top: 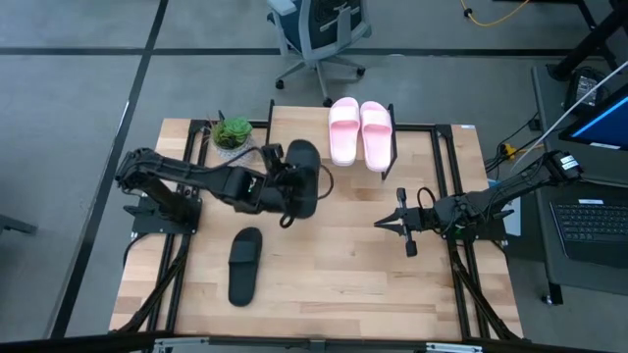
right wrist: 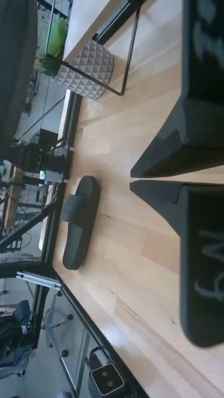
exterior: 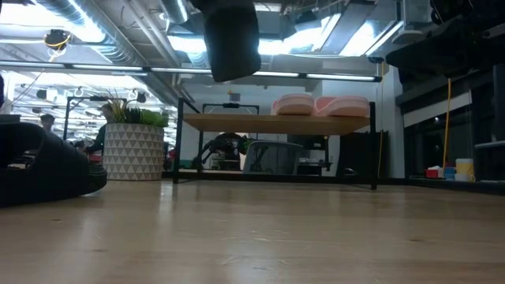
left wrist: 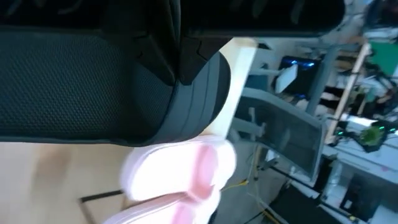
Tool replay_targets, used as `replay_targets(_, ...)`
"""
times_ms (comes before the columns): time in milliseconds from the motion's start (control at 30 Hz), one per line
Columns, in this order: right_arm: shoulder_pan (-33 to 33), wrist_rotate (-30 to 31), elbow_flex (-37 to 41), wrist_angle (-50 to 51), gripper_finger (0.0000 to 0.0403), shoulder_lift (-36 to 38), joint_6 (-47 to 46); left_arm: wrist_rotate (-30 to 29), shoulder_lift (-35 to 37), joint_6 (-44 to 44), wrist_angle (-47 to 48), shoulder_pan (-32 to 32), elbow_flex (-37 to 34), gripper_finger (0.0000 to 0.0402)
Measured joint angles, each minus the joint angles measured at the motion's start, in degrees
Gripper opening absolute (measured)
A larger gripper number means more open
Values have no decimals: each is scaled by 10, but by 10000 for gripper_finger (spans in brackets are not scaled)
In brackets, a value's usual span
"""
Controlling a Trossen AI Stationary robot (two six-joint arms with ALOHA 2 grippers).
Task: Pick and place slides into the shelf
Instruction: Put the top black slide on the shelf
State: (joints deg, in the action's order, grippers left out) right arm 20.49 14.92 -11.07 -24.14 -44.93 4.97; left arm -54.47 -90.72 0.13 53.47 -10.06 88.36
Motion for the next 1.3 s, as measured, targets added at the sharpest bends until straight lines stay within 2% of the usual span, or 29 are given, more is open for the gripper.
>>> replay_targets(367, 0, 0, 0, 0, 21, 0, 2, -7, 0, 64, -15, 89, 0, 0)
replay_targets(700, 0, 0, 0, 0, 21, 0, 9, 58, 0, 227, -156, 148, 0, 0)
replay_targets(833, 0, 0, 0, 0, 21, 0, 13, 89, -7, 249, -179, 175, 1, 0)
replay_targets(1300, -7, 5, 1, 2, 21, -5, 13, 111, -67, 306, -200, 249, 0, 0)
